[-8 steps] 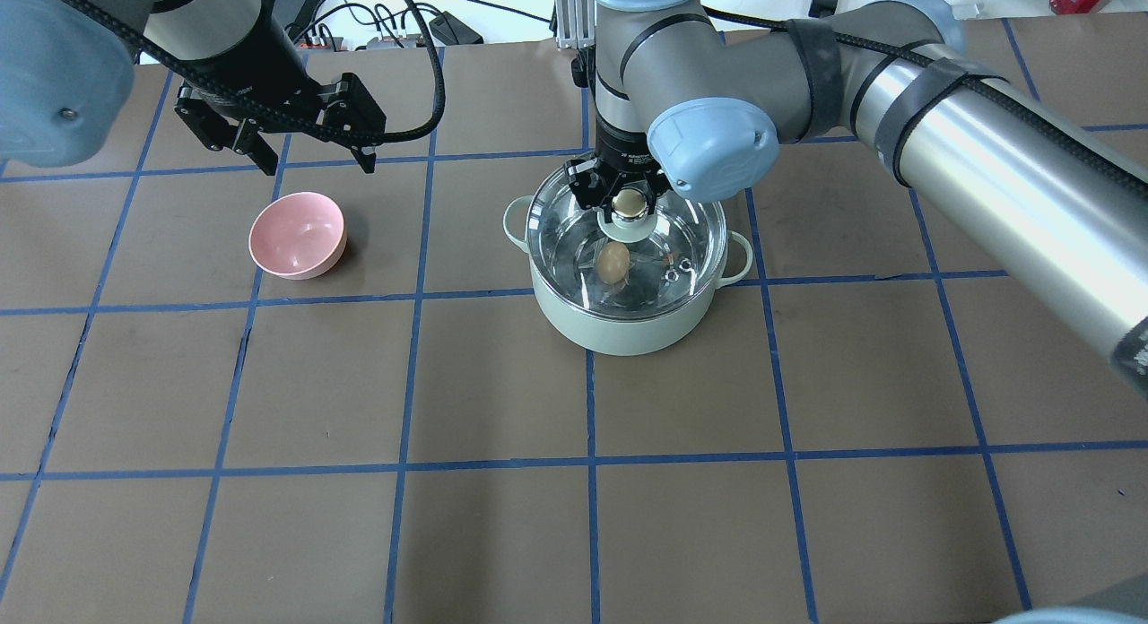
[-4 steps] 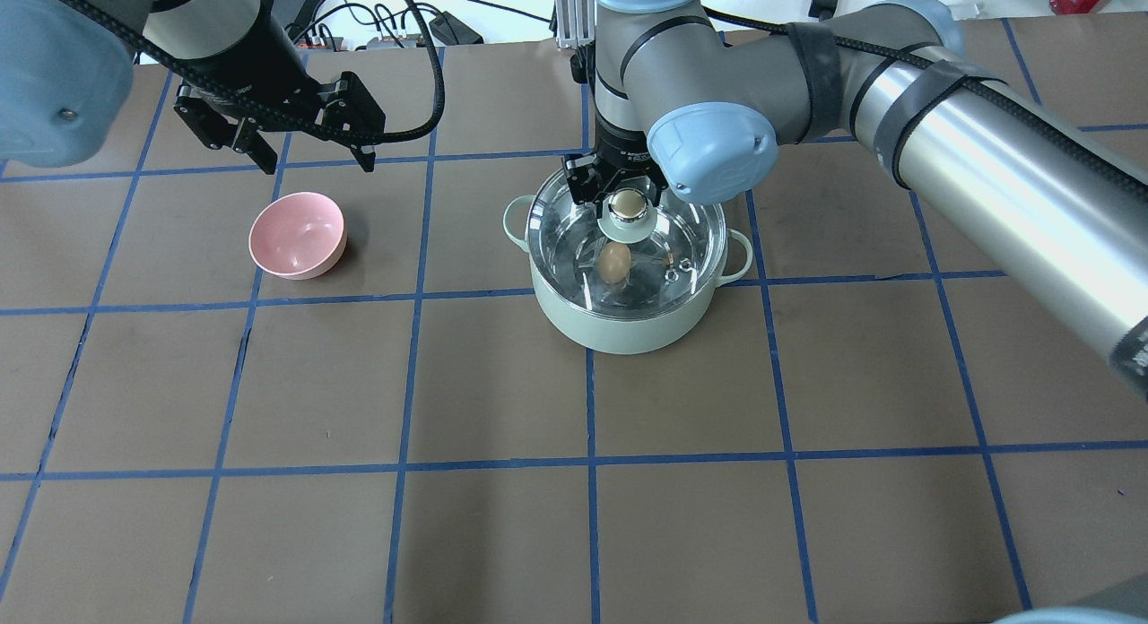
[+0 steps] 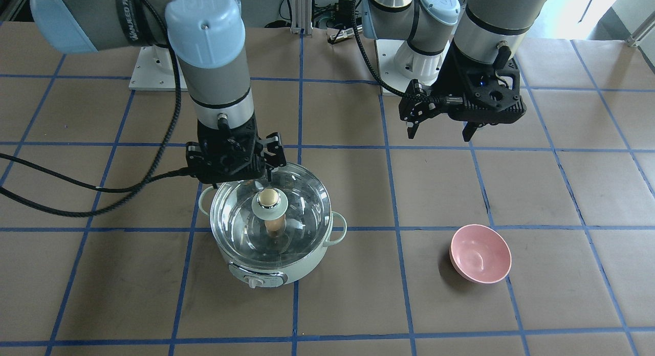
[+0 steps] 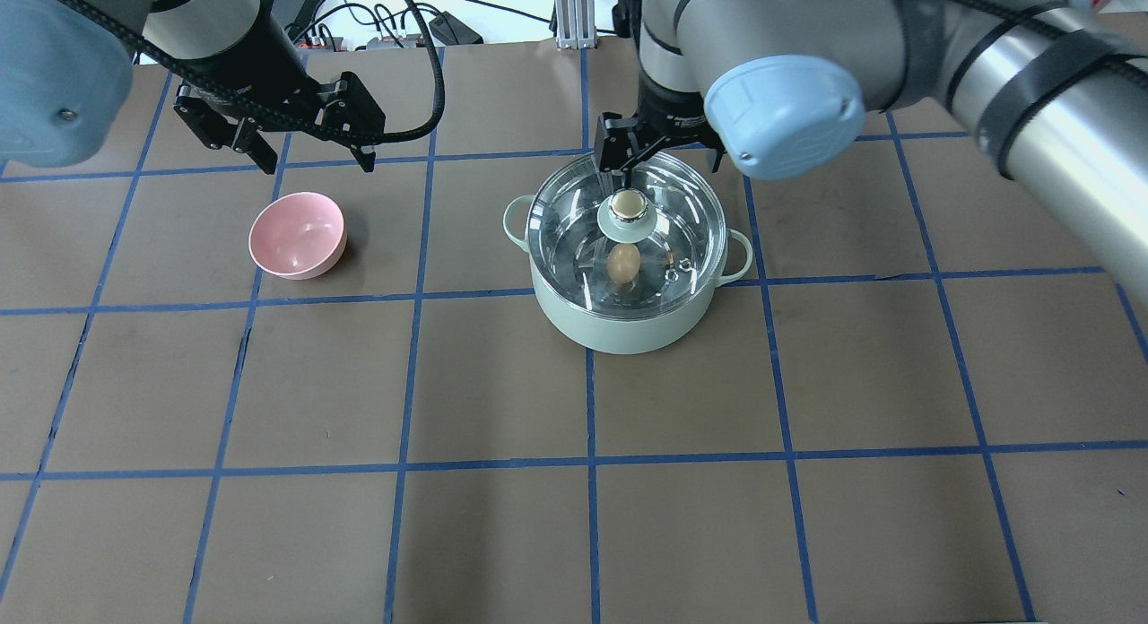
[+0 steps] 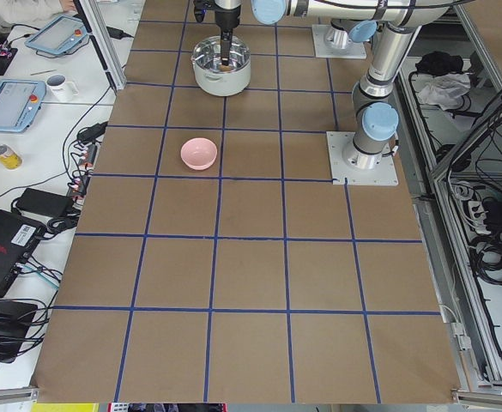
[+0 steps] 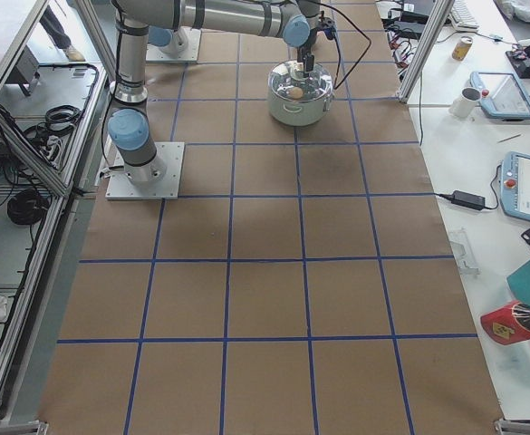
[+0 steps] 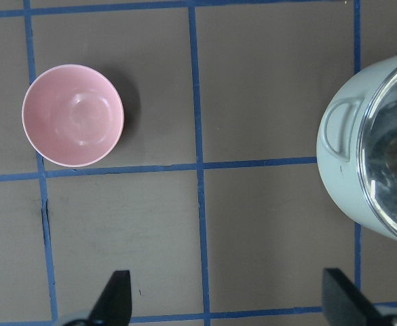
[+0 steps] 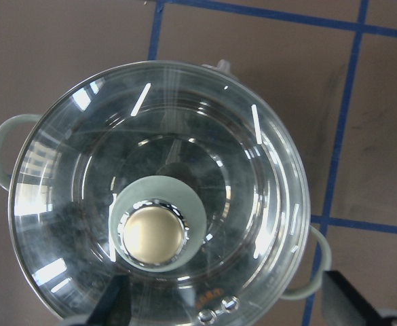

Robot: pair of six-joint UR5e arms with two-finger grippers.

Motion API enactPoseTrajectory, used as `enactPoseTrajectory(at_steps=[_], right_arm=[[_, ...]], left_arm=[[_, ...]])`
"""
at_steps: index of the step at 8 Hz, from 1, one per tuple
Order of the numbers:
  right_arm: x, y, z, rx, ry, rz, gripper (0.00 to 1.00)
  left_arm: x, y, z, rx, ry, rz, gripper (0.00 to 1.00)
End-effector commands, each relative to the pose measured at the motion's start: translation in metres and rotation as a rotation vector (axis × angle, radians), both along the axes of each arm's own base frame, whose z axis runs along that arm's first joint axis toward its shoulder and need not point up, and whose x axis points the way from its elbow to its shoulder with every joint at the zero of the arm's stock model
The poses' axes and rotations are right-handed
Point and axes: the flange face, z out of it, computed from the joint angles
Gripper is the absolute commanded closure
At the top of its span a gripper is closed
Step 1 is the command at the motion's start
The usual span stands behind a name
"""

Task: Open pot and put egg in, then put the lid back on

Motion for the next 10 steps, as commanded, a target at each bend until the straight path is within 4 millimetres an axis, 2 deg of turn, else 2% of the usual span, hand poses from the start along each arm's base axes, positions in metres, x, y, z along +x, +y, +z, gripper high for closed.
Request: enactPoseTrajectory(at_steps=[1, 3, 4, 7, 10], right_arm=[[-0.087, 0.007, 0.065, -0.064, 0.004, -0.134, 0.00], [-0.136, 0.019, 0.080, 0.005, 0.016, -0.186, 0.00], [-0.149, 0.019, 0.083, 0.003, 0.019, -0.173, 0.00], [-0.159, 0.016, 0.081, 0.006, 0.019, -0.164, 0.00], [-0.160, 0.014, 0.078, 0.010, 0.019, -0.162, 0.00]], left_arm=[[0.000, 0.000, 0.000, 0.000, 0.000, 0.000, 0.00], [0.001, 0.000, 0.000, 0.000, 0.000, 0.001, 0.00], [0.000, 0.000, 0.000, 0.000, 0.000, 0.000, 0.00], [0.001, 0.000, 0.000, 0.000, 0.000, 0.001, 0.00], [0.000, 0.000, 0.000, 0.000, 0.000, 0.000, 0.00]])
